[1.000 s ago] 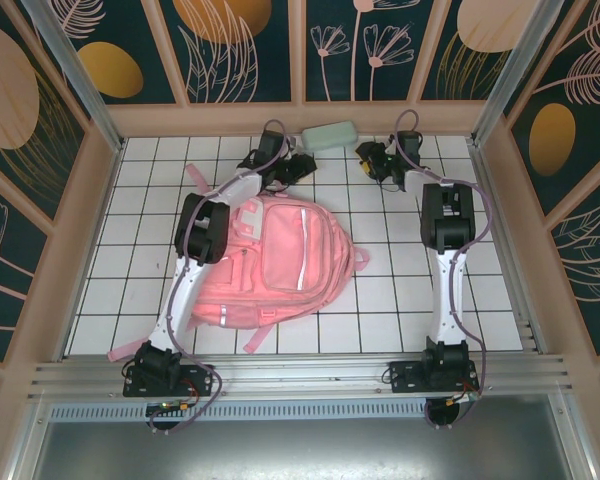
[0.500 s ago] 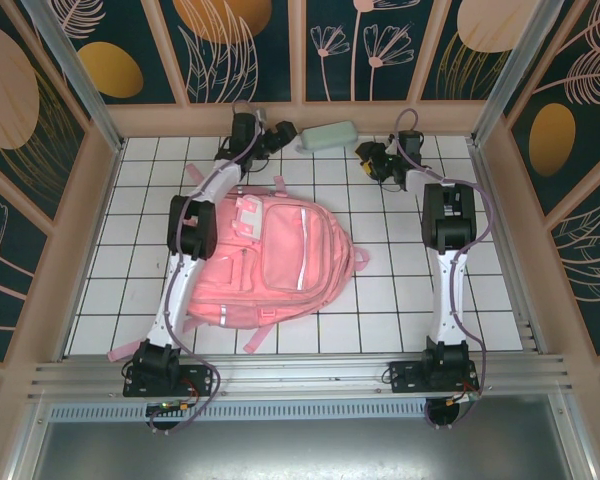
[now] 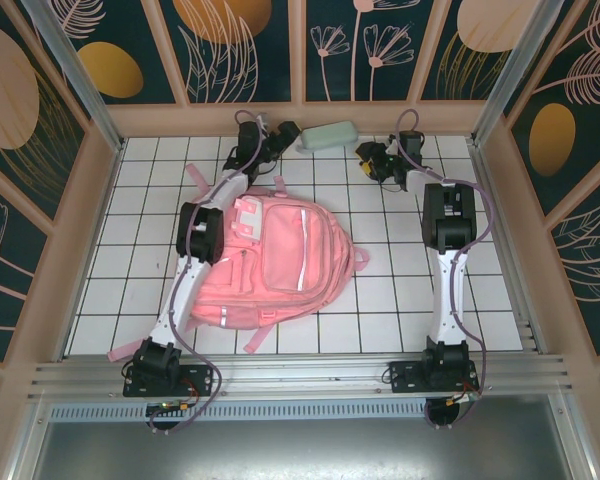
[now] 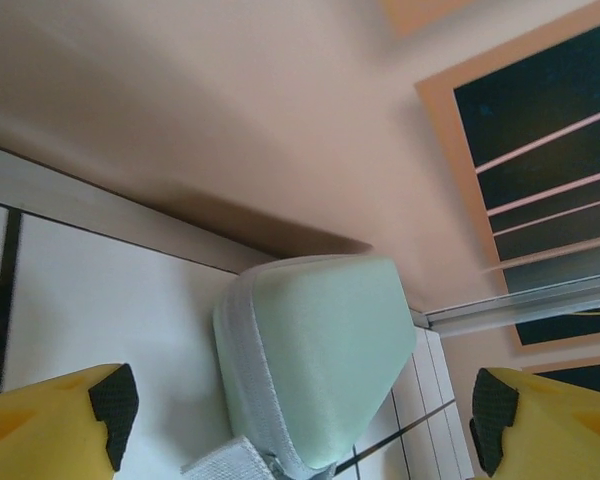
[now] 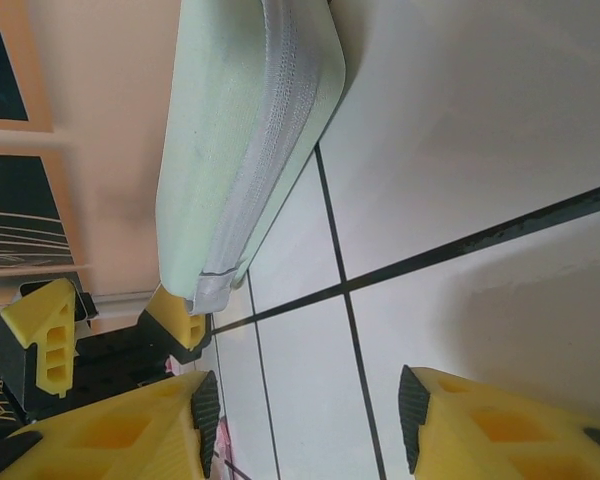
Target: Pack books, pencil case, and school supplies into a backpack
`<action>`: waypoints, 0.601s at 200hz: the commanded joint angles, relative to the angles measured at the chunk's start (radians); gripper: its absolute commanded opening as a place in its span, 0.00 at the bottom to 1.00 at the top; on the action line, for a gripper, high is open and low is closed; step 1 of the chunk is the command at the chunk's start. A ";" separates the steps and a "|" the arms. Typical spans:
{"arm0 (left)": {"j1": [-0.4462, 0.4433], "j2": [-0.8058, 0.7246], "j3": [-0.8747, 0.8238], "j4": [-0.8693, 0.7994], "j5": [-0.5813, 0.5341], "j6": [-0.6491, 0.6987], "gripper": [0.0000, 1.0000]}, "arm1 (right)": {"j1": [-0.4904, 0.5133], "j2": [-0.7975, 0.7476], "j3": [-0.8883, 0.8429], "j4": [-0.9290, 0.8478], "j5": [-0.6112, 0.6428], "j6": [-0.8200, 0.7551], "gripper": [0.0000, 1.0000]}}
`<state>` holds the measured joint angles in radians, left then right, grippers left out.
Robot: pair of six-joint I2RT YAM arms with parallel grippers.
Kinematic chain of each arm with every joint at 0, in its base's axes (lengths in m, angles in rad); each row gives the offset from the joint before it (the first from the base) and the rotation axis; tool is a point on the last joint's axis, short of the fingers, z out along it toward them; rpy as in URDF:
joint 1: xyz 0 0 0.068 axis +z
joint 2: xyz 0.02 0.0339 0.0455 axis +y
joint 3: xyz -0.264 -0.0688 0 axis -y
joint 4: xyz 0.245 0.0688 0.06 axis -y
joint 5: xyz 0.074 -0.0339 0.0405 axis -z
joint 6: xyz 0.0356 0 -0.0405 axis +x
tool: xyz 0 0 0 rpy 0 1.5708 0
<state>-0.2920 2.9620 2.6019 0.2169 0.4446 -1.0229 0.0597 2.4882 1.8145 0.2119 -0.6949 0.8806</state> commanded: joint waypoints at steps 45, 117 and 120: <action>-0.087 0.049 0.002 -0.063 0.038 0.038 0.86 | -0.013 -0.010 -0.019 0.031 -0.031 0.006 0.52; -0.125 -0.002 -0.055 -0.165 0.054 0.130 0.73 | -0.031 -0.032 -0.072 0.075 -0.041 0.036 0.52; -0.127 -0.006 -0.063 -0.168 0.055 0.134 0.72 | -0.029 -0.031 -0.072 0.075 -0.041 0.036 0.52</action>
<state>-0.3786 2.9589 2.5927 0.1753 0.4740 -0.9432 0.0463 2.4878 1.7706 0.2825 -0.7307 0.9005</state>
